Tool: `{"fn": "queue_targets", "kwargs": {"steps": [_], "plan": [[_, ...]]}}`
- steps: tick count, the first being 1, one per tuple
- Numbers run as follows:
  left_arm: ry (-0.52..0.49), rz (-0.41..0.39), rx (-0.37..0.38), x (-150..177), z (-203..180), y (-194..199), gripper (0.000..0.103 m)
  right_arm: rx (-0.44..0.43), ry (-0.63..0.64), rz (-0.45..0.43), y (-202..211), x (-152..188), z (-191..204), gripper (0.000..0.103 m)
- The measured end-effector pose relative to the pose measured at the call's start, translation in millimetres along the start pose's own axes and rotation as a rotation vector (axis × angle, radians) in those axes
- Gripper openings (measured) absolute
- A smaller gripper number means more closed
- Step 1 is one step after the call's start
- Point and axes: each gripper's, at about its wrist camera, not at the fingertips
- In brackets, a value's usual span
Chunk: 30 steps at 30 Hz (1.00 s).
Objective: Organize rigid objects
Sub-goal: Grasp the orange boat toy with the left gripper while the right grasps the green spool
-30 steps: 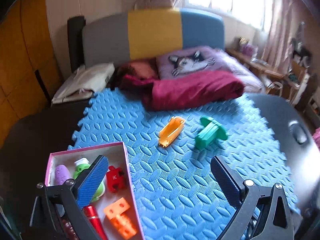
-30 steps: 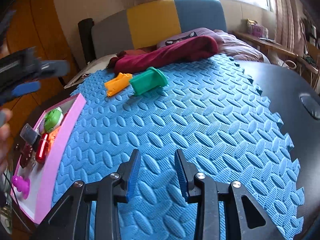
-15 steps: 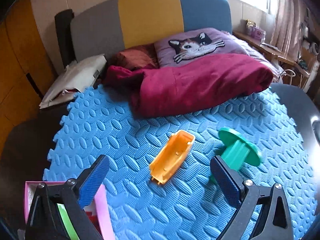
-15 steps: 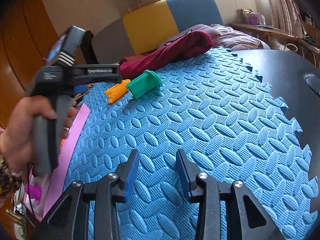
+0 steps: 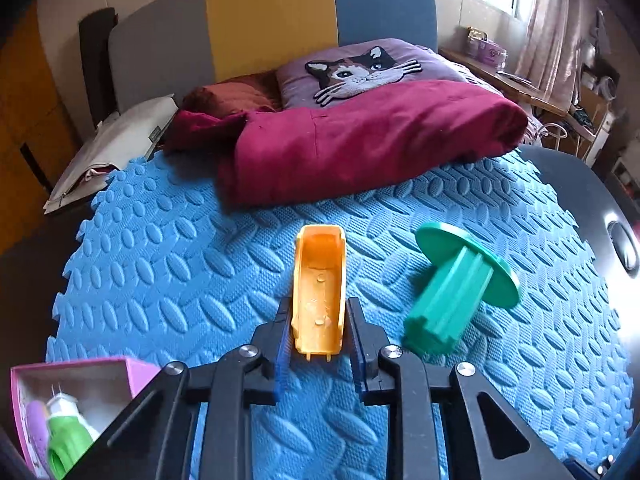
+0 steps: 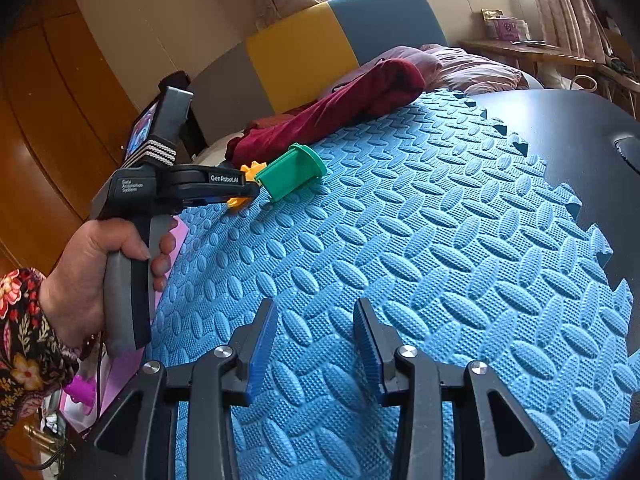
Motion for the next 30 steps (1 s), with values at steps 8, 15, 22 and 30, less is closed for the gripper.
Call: {"fn": "queue_targets", "kwargs": {"steps": [8,15,22,30], "plan": [[0.117,0.032,-0.022,30,14,23,0.025,0.008,0.028,0.05,-11,-20,1,0.04],[0.151,0.02,-0.019,59,20,49,0.025,0.07,0.222,0.067,-40,-73,25,0.041],[0.137,0.011,0.011,73,20,65,0.025,0.138,0.501,0.184,-94,-100,57,0.062],[0.13,0.019,0.043,81,16,67,0.025,0.193,0.464,0.263,-131,-121,46,0.062]]}}
Point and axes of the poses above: each gripper's, at about its wrist camera, not at the fingertips, and y roughly against the way its jaws point, z to its left, x to its underside, and after that the axes turned 12 degrees about -x, right-handed
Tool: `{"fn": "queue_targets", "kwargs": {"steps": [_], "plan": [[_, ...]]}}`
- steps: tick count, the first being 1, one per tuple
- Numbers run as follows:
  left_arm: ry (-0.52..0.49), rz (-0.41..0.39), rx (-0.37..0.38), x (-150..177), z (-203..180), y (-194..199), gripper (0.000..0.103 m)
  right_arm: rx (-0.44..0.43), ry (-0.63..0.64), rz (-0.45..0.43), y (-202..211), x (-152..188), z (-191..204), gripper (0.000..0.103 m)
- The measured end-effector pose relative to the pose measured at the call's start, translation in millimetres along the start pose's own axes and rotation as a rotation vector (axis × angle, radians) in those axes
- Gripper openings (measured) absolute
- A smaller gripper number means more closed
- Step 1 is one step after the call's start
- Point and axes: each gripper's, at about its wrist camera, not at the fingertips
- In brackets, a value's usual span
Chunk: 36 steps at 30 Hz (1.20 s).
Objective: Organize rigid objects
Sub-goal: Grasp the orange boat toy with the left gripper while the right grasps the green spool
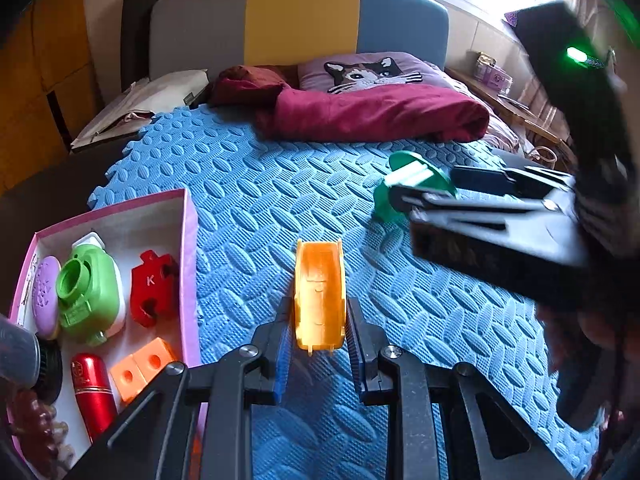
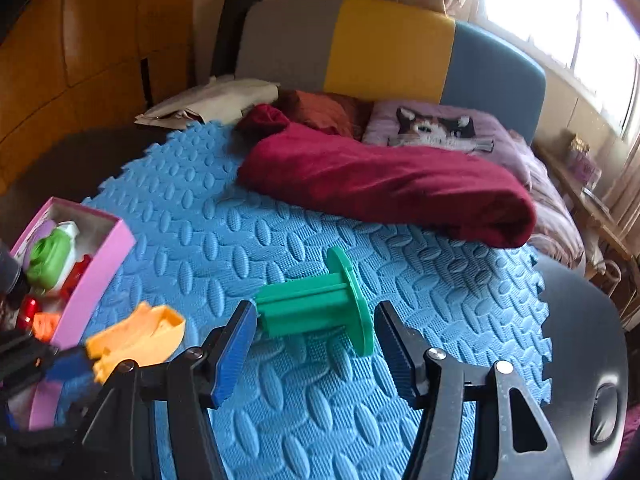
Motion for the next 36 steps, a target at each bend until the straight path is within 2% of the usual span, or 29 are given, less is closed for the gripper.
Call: {"fn": "queue_targets", "kwargs": {"steps": [2,4,6,8,10,12,13,14,15,16,17,18,20,22,24,28,33,36], "plan": [[-0.002,0.001,0.003,2,-1,0,0.025,-0.048,-0.059,-0.01,0,-2,-8,0.062],[0.001,0.003,0.007,2,0,0,0.025,-0.104,-0.14,-0.012,0,-2,-19,0.056],[0.007,0.003,0.01,2,1,0,0.025,-0.174,-0.255,-0.036,5,3,-35,0.056],[0.01,0.007,0.013,3,1,-1,0.025,-0.274,-0.408,-0.059,10,13,-56,0.056],[0.017,0.013,0.015,4,1,-3,0.025,-0.4,-0.58,-0.082,12,27,-78,0.046],[0.017,0.019,0.014,4,1,-4,0.025,-0.523,-0.779,-0.104,10,49,-101,0.046],[0.018,0.019,0.014,5,1,-4,0.025,-0.548,-0.854,-0.112,10,63,-112,0.046],[0.017,0.017,0.013,5,0,-4,0.025,-0.537,-0.887,-0.114,11,70,-117,0.046],[0.017,0.016,0.012,5,0,-4,0.025,-0.54,-0.908,-0.134,14,78,-122,0.043],[0.017,0.015,0.011,5,0,-4,0.025,-0.537,-0.907,-0.149,17,81,-123,0.044],[0.019,0.015,0.009,5,0,-4,0.025,-0.49,-0.871,-0.157,25,81,-120,0.045],[0.022,0.015,0.007,5,1,-4,0.025,-0.428,-0.812,-0.149,31,75,-113,0.052],[0.024,0.013,0.004,5,1,-4,0.025,-0.316,-0.634,-0.134,42,56,-91,0.055],[0.024,0.013,0.003,5,1,-4,0.025,-0.193,-0.405,-0.135,54,29,-61,0.055],[0.024,0.019,0.006,5,1,-5,0.025,-0.114,-0.146,-0.103,57,-3,-23,0.055],[0.03,0.021,0.009,5,2,-4,0.025,-0.046,0.157,0.058,31,-45,17,0.054],[0.027,0.022,0.019,6,3,-3,0.025,-0.029,0.313,0.316,-15,-52,20,0.051],[0.02,0.023,0.023,6,2,-3,0.025,0.008,0.391,0.41,-35,-43,20,0.051]]}}
Point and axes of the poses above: each gripper's, at about its wrist camera, not at the fingertips, and y roughly against the way its jaws point, z to its left, x to its underside, and after that the axes turned 12 degrees about -x, right-handed
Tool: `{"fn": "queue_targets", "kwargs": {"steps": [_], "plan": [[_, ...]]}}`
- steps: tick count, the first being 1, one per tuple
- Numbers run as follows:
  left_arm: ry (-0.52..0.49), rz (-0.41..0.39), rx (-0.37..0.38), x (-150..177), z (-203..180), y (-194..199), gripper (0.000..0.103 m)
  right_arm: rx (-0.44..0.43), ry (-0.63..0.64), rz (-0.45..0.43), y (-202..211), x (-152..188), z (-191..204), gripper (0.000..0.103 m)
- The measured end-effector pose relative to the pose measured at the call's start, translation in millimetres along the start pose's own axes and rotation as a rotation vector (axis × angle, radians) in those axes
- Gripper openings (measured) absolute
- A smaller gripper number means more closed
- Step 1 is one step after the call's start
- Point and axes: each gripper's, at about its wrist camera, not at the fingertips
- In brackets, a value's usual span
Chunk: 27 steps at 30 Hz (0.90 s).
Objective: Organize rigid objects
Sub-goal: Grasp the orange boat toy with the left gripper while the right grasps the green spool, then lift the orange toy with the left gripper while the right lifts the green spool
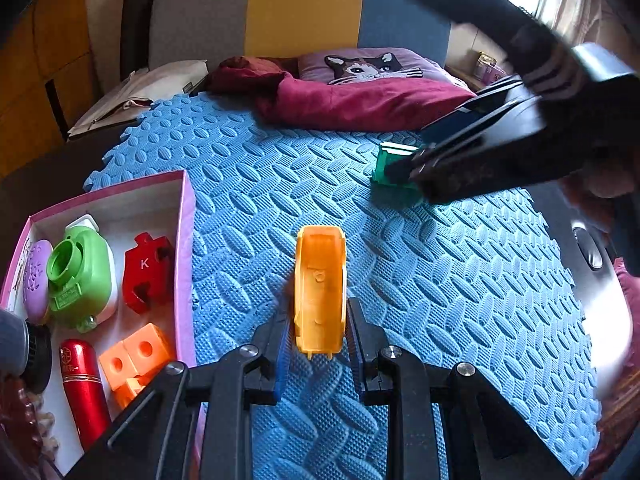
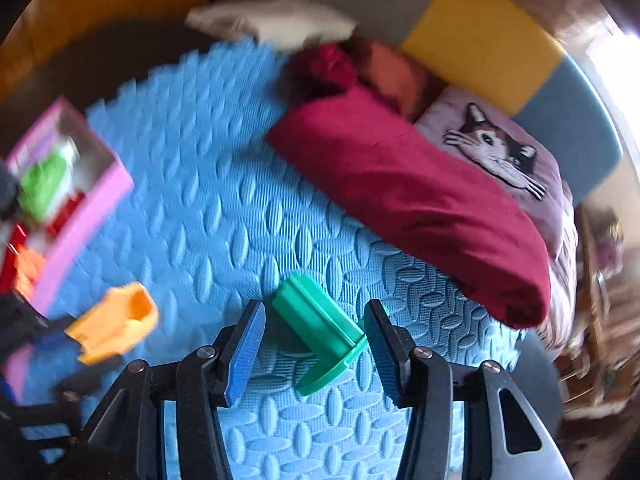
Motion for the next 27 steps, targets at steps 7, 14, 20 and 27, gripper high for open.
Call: {"fn": "queue_targets", "kwargs": {"steps": [7,14,20,27], "plan": [[0.0,0.005,0.009,1,-1,0,0.025,-0.038,-0.151,-0.065,-7,14,-17,0.03],[0.003,0.004,0.005,0,0,-1,0.025,-0.217,-0.431,-0.321,26,74,-40,0.03],[-0.003,0.004,-0.005,0,-1,0,0.025,-0.21,-0.501,-0.387,22,123,-21,0.033],[-0.012,0.018,-0.013,-3,-1,-2,0.025,-0.162,-0.551,-0.453,22,121,-16,0.039]]}}
Point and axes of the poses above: each gripper's, at about its wrist camera, not at the fingertips, and y roughly against the way its jaws point, z to its left, x to its underside, and after that the axes turned 12 degrees about -x, right-handed
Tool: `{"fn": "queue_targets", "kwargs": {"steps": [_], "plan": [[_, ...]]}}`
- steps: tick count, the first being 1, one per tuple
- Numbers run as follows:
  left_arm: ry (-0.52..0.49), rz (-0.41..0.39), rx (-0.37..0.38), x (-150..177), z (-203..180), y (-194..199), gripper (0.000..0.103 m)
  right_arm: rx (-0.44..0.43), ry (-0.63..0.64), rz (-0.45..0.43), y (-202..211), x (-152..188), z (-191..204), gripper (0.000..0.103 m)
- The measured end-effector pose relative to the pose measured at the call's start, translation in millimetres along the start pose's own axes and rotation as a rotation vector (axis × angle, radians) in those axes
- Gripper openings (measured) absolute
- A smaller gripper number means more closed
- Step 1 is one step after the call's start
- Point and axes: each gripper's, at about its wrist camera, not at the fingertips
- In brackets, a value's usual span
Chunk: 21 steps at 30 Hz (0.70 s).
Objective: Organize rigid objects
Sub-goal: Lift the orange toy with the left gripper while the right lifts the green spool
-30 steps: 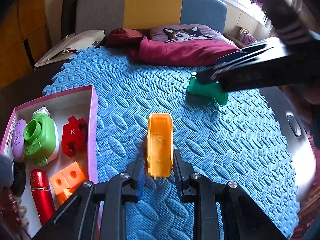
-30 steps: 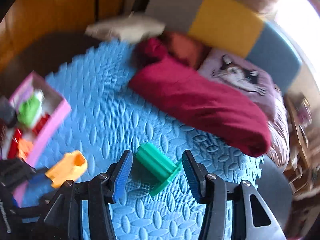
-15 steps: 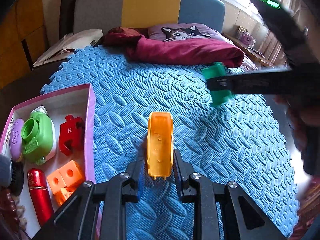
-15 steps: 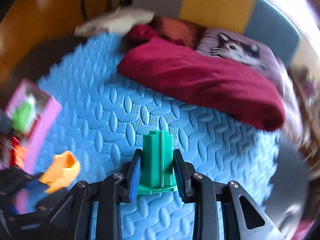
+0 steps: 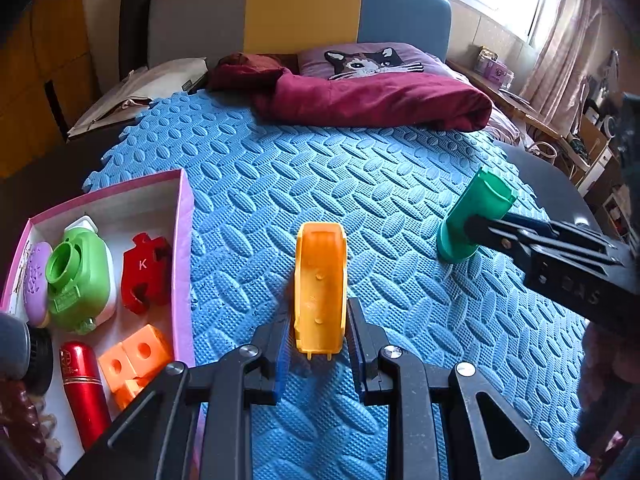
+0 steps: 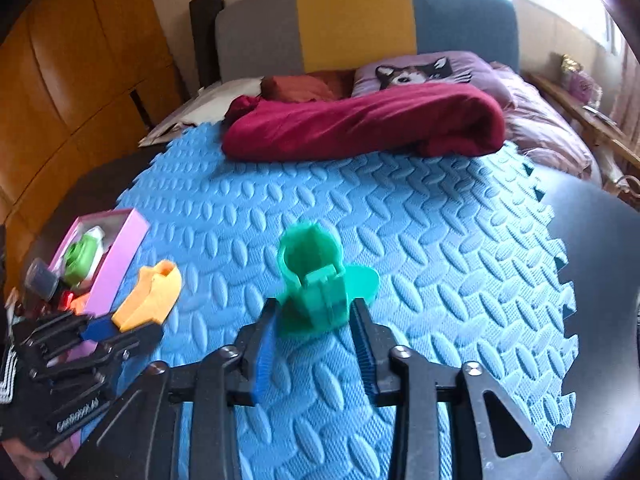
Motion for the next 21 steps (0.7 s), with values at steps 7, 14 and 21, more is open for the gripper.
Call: {"fn": "queue_targets", "kwargs": {"steps": [7,14,21], "plan": [[0.016,0.001,0.019,-1,6,4,0.025,0.029,0.007,-0.044,-12,-6,2,0.031],[0.022,-0.043,0.032,-2,11,25,0.025,-0.003,-0.072,-0.099,11,24,8,0.03],[0.012,-0.057,0.039,5,15,40,0.025,0.018,-0.034,-0.129,25,55,35,0.03]]}}
Point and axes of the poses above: each gripper's, at about its wrist camera, not at the fingertips, and y roughly against the way its jaws point, z to its left, x to its underside, and after that the axes turned 12 degrees about -x, right-handed
